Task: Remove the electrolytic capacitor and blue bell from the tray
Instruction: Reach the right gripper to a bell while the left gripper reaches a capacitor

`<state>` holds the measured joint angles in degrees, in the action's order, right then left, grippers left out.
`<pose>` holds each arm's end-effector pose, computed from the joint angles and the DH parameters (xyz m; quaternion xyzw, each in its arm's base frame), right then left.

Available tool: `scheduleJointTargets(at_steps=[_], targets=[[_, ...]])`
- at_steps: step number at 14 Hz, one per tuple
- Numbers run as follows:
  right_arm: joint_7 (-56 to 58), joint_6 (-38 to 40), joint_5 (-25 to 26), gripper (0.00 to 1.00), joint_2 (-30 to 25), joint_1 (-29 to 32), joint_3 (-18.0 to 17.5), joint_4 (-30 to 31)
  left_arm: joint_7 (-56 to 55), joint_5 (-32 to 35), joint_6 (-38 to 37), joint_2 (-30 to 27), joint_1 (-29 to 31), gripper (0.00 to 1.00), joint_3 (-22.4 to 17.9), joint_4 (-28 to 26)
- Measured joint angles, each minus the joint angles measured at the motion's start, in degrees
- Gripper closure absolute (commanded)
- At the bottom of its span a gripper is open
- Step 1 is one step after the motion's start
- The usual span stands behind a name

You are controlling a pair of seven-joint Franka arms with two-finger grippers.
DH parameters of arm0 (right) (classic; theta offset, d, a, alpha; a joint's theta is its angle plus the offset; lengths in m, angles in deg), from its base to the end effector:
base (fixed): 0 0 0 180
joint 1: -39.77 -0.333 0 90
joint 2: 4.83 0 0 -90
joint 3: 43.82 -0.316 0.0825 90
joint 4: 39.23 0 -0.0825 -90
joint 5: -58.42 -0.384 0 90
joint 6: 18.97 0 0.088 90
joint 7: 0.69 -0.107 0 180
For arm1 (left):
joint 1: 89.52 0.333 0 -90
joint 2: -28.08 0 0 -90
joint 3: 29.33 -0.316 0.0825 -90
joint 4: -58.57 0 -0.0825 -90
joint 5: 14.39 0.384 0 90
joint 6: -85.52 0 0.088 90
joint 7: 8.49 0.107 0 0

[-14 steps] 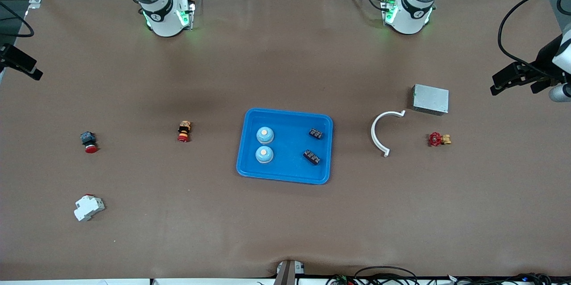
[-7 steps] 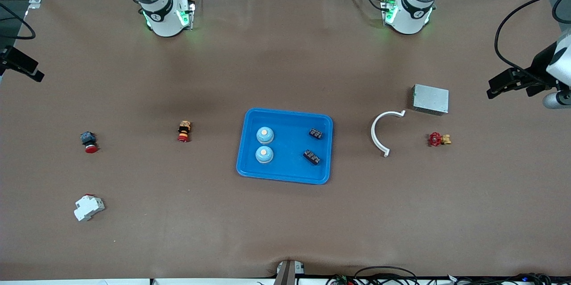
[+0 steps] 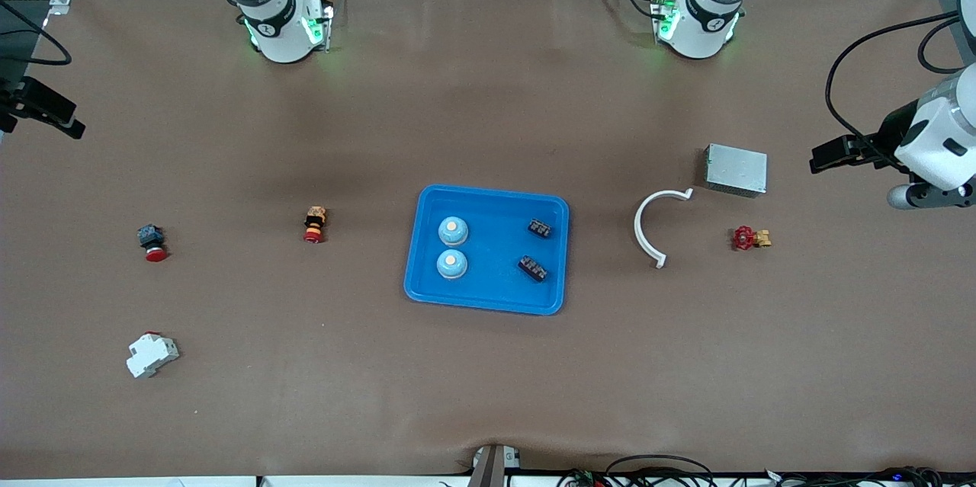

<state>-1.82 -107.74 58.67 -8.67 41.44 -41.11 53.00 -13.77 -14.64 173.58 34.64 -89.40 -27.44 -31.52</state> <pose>0.5298 -0.0420 0.6406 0.9988 -0.0481 0.0033 0.0007 0.5798 -0.0174 0.5561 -0.9967 -0.0306 0.0750 0.0005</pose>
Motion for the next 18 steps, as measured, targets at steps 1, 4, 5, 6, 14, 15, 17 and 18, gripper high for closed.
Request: scheduleJointTargets(at_steps=[1,4,5,6,14,15,17,18], targets=[[-0.53,0.45,-0.07,0.00,0.01,-1.28,-0.08,0.88,-0.05,0.00,0.00,0.39,-0.12,0.00,0.04,0.01],[-8.91,1.40,-1.77,0.00,0.01,-8.18,-0.49,4.89,-1.92,-0.21,0.39,2.22,-0.29,0.00,0.17,0.04],[-12.76,0.66,-2.69,0.00,0.04,-10.94,-0.68,6.88,-3.19,-0.43,1.11,2.99,-0.32,0.00,0.19,0.04],[-15.56,-0.84,-3.61,0.00,0.06,-13.36,-0.82,9.01,-4.97,-0.46,2.22,3.95,-0.44,0.00,0.22,0.04],[-33.98,-16.31,-8.20,0.00,0.20,-25.98,-0.89,20.12,-19.12,-0.42,14.52,13.72,-4.10,0.00,0.41,0.09],[-35.63,-18.68,-8.20,0.00,0.50,-27.74,-0.90,21.29,-21.45,-0.26,16.84,15.00,-4.52,0.00,0.41,0.22],[-37.00,-21.36,-8.20,0.00,2.14,-29.89,-0.86,22.29,-26.25,0.71,19.40,18.10,-5.59,0.00,0.44,2.08],[-37.09,-22.43,-8.20,0.00,3.19,-30.42,-0.85,22.40,-28.09,1.18,19.81,19.98,-6.11,0.00,0.44,3.66]])
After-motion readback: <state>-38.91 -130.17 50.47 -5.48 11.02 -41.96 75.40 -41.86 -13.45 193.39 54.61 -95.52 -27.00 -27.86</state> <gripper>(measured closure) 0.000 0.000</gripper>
